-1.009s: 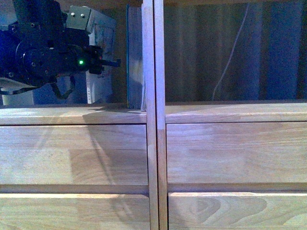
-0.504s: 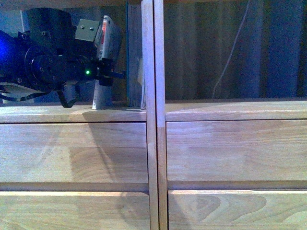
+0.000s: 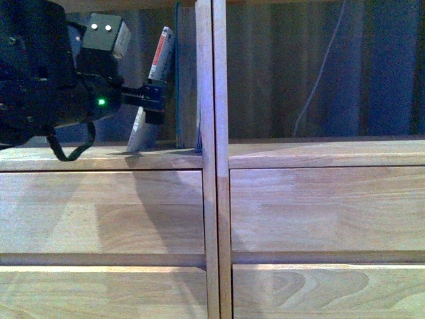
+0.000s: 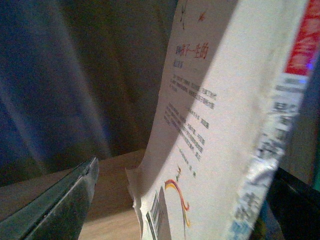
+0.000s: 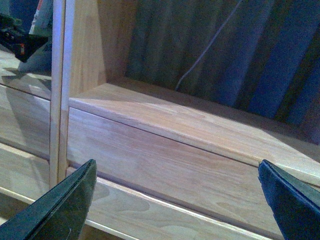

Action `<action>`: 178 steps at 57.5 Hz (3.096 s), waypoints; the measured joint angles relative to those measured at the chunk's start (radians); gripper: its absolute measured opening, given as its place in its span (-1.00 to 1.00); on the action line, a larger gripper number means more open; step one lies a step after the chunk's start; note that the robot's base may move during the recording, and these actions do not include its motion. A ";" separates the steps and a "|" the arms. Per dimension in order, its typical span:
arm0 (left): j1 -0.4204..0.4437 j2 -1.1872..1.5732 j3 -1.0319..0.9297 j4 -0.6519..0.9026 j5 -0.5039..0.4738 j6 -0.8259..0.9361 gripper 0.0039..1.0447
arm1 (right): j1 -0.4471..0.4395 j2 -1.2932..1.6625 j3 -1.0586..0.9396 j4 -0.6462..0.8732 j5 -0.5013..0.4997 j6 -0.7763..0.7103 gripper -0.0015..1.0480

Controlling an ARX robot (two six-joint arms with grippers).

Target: Organize books on shelf

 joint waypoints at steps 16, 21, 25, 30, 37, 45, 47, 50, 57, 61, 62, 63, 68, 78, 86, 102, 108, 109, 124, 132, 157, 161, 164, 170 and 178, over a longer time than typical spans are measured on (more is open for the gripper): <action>0.085 -0.325 -0.423 0.081 0.048 -0.071 0.86 | 0.000 0.000 0.000 0.000 0.000 0.000 0.86; 0.140 -0.437 -0.560 0.102 0.116 -0.125 0.86 | 0.000 0.000 0.000 0.000 0.000 0.000 0.86; 0.192 -0.550 -0.690 0.121 0.169 -0.149 0.86 | 0.000 0.000 0.000 0.000 0.000 0.000 0.86; 0.215 -0.625 -0.760 0.121 0.174 -0.166 0.86 | 0.000 0.000 0.000 0.000 0.000 0.000 0.86; 0.190 -0.691 -0.795 -0.045 -0.051 -0.180 0.57 | 0.001 0.000 0.000 -0.002 0.003 0.002 0.86; 0.185 -0.772 -0.957 -0.013 -0.130 -0.185 0.13 | 0.056 -0.037 -0.029 -0.143 0.187 0.127 0.48; 0.185 -0.797 -1.003 0.006 -0.134 -0.187 0.00 | 0.071 -0.055 -0.063 -0.138 0.204 0.147 0.36; 0.185 -0.821 -1.045 0.024 -0.134 -0.187 -0.14 | 0.114 -0.073 -0.097 -0.130 0.268 0.163 0.23; 0.185 -0.890 -1.154 0.064 -0.131 -0.188 -0.55 | 0.180 -0.128 -0.186 -0.098 0.302 0.183 -0.17; 0.185 -0.927 -1.210 0.078 -0.132 -0.188 -0.79 | 0.183 -0.154 -0.227 -0.084 0.309 0.188 -0.40; 0.185 -0.931 -1.218 0.079 -0.132 -0.188 -0.82 | 0.183 -0.157 -0.232 -0.083 0.310 0.188 -0.43; 0.185 -0.942 -1.232 0.082 -0.134 -0.188 -0.89 | 0.184 -0.164 -0.243 -0.079 0.309 0.189 -0.50; 0.185 -0.982 -1.284 0.090 -0.134 -0.191 -0.95 | 0.185 -0.190 -0.283 -0.069 0.309 0.190 -0.76; 0.185 -1.070 -1.371 0.092 -0.134 -0.191 -0.95 | 0.185 -0.239 -0.348 -0.054 0.310 0.192 -0.94; 0.185 -1.143 -1.426 0.078 -0.134 -0.191 -0.95 | 0.185 -0.275 -0.387 -0.053 0.310 0.192 -0.94; 0.185 -1.288 -1.498 0.002 -0.134 -0.191 -0.95 | 0.185 -0.435 -0.435 -0.159 0.310 0.193 -0.94; 0.185 -1.347 -1.518 -0.036 -0.134 -0.191 -0.95 | 0.185 -0.448 -0.445 -0.159 0.310 0.193 -0.94; 0.185 -1.357 -1.522 -0.043 -0.134 -0.191 -0.95 | 0.185 -0.450 -0.448 -0.159 0.311 0.193 -0.94; 0.185 -1.471 -1.576 -0.098 -0.134 -0.191 -0.95 | 0.185 -0.489 -0.488 -0.154 0.310 0.193 -0.94; 0.185 -1.550 -1.577 -0.166 -0.134 -0.191 -0.95 | 0.185 -0.506 -0.502 -0.153 0.312 0.193 -0.94; 0.185 -1.728 -1.577 -0.341 -0.134 -0.191 -0.95 | 0.185 -0.508 -0.502 -0.153 0.311 0.193 -0.94; 0.185 -1.747 -1.577 -0.360 -0.134 -0.191 -0.95 | 0.185 -0.508 -0.502 -0.153 0.311 0.193 -0.94; 0.185 -1.764 -1.577 -0.377 -0.134 -0.191 -0.95 | 0.185 -0.508 -0.502 -0.153 0.311 0.193 -0.94; 0.185 -1.789 -1.577 -0.403 -0.134 -0.191 -0.95 | 0.185 -0.509 -0.502 -0.153 0.311 0.193 -0.94; 0.185 -1.931 -1.576 -0.569 -0.134 -0.191 -0.95 | 0.185 -0.509 -0.502 -0.153 0.311 0.193 -0.94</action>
